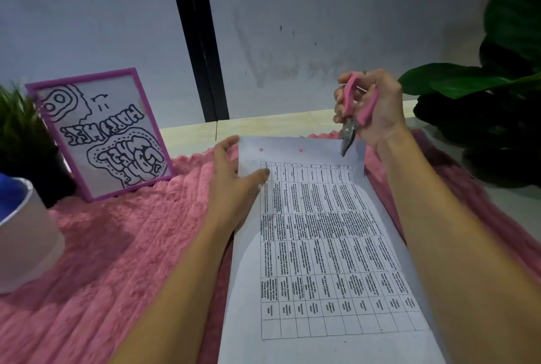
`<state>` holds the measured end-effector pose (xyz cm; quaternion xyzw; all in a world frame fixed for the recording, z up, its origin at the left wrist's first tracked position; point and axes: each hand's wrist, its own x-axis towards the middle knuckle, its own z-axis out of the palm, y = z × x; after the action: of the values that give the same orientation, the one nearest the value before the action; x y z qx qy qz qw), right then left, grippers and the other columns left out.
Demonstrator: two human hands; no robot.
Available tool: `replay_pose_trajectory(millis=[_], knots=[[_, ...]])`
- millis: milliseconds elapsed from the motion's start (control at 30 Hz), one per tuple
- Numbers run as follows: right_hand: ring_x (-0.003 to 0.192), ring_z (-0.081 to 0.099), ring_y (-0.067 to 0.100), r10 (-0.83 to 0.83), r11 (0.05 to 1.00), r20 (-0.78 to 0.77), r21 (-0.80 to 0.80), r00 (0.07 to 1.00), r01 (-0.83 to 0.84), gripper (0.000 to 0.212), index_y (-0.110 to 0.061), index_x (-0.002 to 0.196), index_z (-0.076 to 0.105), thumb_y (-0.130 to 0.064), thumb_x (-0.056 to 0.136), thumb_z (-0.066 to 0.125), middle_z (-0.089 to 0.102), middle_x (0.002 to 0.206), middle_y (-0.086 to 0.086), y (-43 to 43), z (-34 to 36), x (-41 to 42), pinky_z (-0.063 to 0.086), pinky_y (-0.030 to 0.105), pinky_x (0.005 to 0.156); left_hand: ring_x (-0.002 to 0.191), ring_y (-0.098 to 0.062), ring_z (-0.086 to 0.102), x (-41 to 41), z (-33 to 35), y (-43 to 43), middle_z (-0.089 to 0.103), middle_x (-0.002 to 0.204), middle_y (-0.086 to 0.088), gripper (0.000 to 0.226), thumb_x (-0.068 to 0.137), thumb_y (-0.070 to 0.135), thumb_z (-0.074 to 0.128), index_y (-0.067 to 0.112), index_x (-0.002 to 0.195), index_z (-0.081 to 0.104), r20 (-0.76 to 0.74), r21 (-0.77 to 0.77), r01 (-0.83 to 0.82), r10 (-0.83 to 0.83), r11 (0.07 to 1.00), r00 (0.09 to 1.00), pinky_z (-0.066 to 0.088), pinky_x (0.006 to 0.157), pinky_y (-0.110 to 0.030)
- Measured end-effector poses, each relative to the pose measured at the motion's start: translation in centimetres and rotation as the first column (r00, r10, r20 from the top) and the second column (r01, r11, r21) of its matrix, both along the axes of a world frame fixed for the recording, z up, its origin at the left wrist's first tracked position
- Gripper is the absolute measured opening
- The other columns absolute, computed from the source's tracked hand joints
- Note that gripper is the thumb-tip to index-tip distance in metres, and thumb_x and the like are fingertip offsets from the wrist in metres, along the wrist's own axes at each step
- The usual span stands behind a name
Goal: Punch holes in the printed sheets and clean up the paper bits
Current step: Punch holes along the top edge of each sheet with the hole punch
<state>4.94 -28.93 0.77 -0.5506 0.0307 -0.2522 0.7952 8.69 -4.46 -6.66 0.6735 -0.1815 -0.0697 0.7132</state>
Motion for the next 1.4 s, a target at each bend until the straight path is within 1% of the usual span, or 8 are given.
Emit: replay_pose_trajectory(millis=[200, 600, 700, 767, 833, 967, 1133, 1400], knots=[[0.055, 0.052, 0.022, -0.084, 0.995, -0.007, -0.059, 0.996, 0.084, 0.021, -0.005, 0.091, 0.060, -0.023, 0.089, 0.048, 0.057, 0.071, 0.010, 0.8, 0.5, 0.7, 0.049, 0.031, 0.056, 0.093, -0.040, 0.071, 0.3, -0.1, -0.1, 0.074, 0.100, -0.018, 0.016, 0.091, 0.007, 0.062, 0.005, 0.104, 0.071, -0.030, -0.069, 0.036, -0.038, 0.997, 0.999, 0.054, 0.085, -0.063], [0.051, 0.051, 0.018, -0.145, 0.969, -0.141, -0.219, 0.979, 0.112, 0.017, -0.009, 0.088, 0.053, -0.025, 0.083, 0.056, 0.055, 0.070, 0.006, 0.4, 1.6, 0.8, 0.045, 0.029, 0.050, 0.090, -0.037, 0.072, -0.1, -0.1, -0.2, 0.076, 0.093, -0.014, 0.015, 0.093, 0.001, 0.060, 0.009, 0.091, 0.072, -0.023, -0.055, -0.017, 0.016, 0.998, 1.000, 0.056, 0.084, -0.059], [0.052, 0.052, 0.018, -0.172, 0.971, -0.129, -0.188, 0.976, 0.147, 0.018, -0.010, 0.089, 0.055, -0.025, 0.081, 0.057, 0.056, 0.071, 0.006, 0.3, 1.3, 0.8, 0.046, 0.029, 0.050, 0.102, -0.023, 0.070, -0.3, 0.7, -0.1, 0.073, 0.110, -0.005, 0.023, 0.091, 0.005, 0.064, 0.012, 0.113, 0.064, -0.047, 0.025, -0.043, 0.044, 0.999, 0.998, 0.053, 0.096, -0.048], [0.052, 0.053, 0.017, -0.176, 0.971, -0.125, -0.188, 0.976, 0.150, 0.018, -0.009, 0.090, 0.055, -0.024, 0.082, 0.057, 0.056, 0.071, 0.005, 0.5, 1.3, 0.8, 0.047, 0.028, 0.051, 0.117, -0.016, 0.058, -0.3, 1.4, -0.1, 0.059, 0.131, -0.001, 0.048, 0.090, 0.017, 0.068, 0.014, 0.134, 0.049, 0.201, 0.276, -0.268, 0.217, 0.923, 0.955, 0.047, 0.102, -0.037], [0.052, 0.052, 0.017, -0.173, 0.972, -0.116, -0.179, 0.978, 0.150, 0.014, -0.009, 0.089, 0.055, -0.022, 0.084, 0.057, 0.056, 0.071, 0.005, 0.6, 1.3, 0.8, 0.046, 0.028, 0.051, 0.121, -0.015, 0.049, -0.6, 3.0, -0.7, 0.053, 0.134, -0.001, 0.052, 0.090, 0.022, 0.067, 0.015, 0.137, 0.047, 0.583, 0.254, -0.494, 0.276, 0.832, 0.764, 0.043, 0.101, -0.033], [0.050, 0.049, 0.017, -0.160, 0.978, -0.089, -0.150, 0.983, 0.146, 0.008, -0.010, 0.082, 0.056, -0.017, 0.088, 0.054, 0.053, 0.068, 0.005, 0.6, 1.7, 0.8, 0.042, 0.028, 0.049, 0.118, -0.019, 0.053, -1.2, 6.5, -5.9, 0.061, 0.127, -0.001, 0.038, 0.093, 0.028, 0.061, 0.015, 0.129, 0.057, 0.733, 0.457, -0.291, -0.171, 0.841, 0.658, 0.040, 0.104, -0.040], [0.048, 0.049, 0.016, -0.191, 0.969, -0.075, -0.172, 0.979, 0.176, 0.011, -0.011, 0.079, 0.057, -0.017, 0.087, 0.056, 0.054, 0.065, 0.003, 0.9, 1.4, 0.8, 0.042, 0.026, 0.046, 0.102, -0.027, 0.060, -0.7, 6.7, -11.0, 0.067, 0.101, -0.003, 0.030, 0.093, 0.046, 0.055, 0.019, 0.104, 0.062, 0.543, 0.823, -0.316, -0.490, 0.472, 0.682, 0.036, 0.090, -0.040], [0.046, 0.048, 0.015, -0.218, 0.969, -0.099, -0.138, 0.971, 0.204, 0.008, -0.007, 0.086, 0.057, -0.015, 0.087, 0.055, 0.054, 0.065, 0.004, 0.9, 1.1, 0.7, 0.042, 0.025, 0.044, 0.065, -0.028, 0.058, 0.7, 5.6, -11.0, 0.052, 0.059, 0.011, 0.016, 0.083, 0.031, 0.071, 0.016, 0.081, 0.069, 0.489, 0.737, -0.094, -0.431, 0.670, 0.758, 0.054, 0.079, -0.045]])
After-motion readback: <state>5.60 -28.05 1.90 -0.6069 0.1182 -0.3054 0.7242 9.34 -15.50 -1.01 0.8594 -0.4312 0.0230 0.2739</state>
